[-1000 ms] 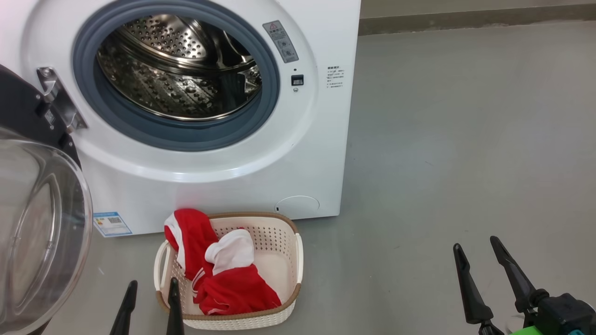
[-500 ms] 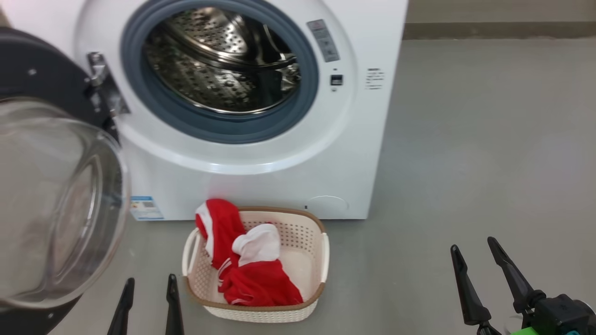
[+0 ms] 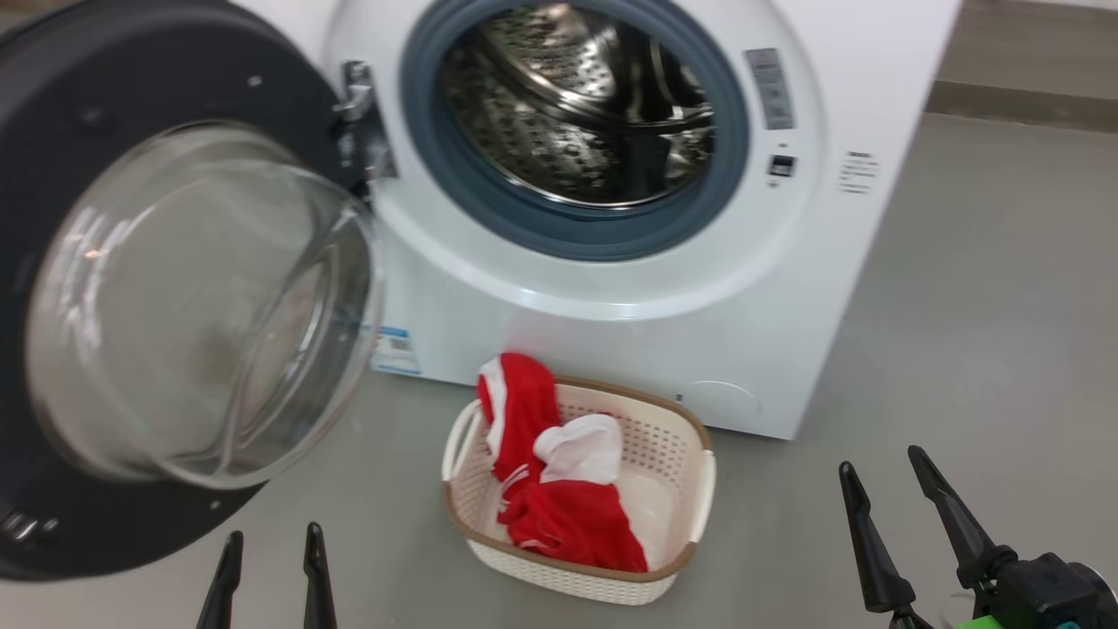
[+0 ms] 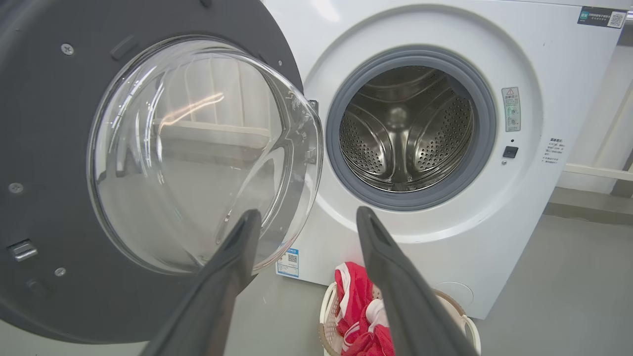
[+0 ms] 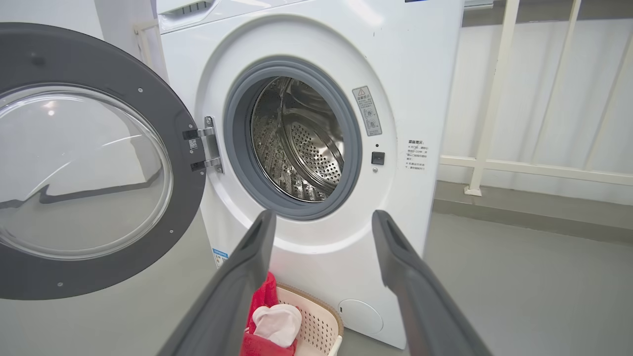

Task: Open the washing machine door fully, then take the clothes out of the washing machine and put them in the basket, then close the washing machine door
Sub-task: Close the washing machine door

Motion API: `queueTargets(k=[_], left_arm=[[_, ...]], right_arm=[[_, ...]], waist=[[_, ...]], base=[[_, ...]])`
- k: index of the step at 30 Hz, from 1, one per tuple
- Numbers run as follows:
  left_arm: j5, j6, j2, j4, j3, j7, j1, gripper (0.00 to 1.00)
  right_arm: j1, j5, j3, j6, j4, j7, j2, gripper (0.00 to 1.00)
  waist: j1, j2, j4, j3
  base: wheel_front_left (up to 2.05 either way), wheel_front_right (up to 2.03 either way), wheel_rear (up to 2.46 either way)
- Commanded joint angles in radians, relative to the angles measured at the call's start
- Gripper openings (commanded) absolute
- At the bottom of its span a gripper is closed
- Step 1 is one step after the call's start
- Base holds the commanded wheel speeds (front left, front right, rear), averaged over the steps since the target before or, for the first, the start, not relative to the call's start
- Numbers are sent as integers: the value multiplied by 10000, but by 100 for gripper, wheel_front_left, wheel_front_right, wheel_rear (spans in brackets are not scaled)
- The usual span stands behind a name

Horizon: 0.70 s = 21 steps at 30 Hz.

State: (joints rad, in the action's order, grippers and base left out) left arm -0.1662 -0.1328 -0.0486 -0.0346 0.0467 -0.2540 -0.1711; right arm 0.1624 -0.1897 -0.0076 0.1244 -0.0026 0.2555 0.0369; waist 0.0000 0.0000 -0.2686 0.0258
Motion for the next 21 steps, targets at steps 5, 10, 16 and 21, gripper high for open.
queueTargets(k=[5,10,16,21], left_arm=[[111,-68,-80,-247,-330,-78,114,100],[123,-128,-135,-258,-365,-78,142,100],[37,-304,-164,-383,-515,-71,93,100],[-38,-425,-147,-536,-602,-74,38,100]], right_arm=[[-149,79,340,63,-300,63,133,100],[-170,34,342,63,-314,63,133,100],[-377,72,535,63,-262,63,133,100],[-600,135,664,63,-130,63,133,100]], waist=[[0,0,-1420,-132],[0,0,-2144,-207],[0,0,-2557,-459],[0,0,-2619,-585]], base=[[0,0,0],[0,0,0],[0,0,0],[0,0,0]])
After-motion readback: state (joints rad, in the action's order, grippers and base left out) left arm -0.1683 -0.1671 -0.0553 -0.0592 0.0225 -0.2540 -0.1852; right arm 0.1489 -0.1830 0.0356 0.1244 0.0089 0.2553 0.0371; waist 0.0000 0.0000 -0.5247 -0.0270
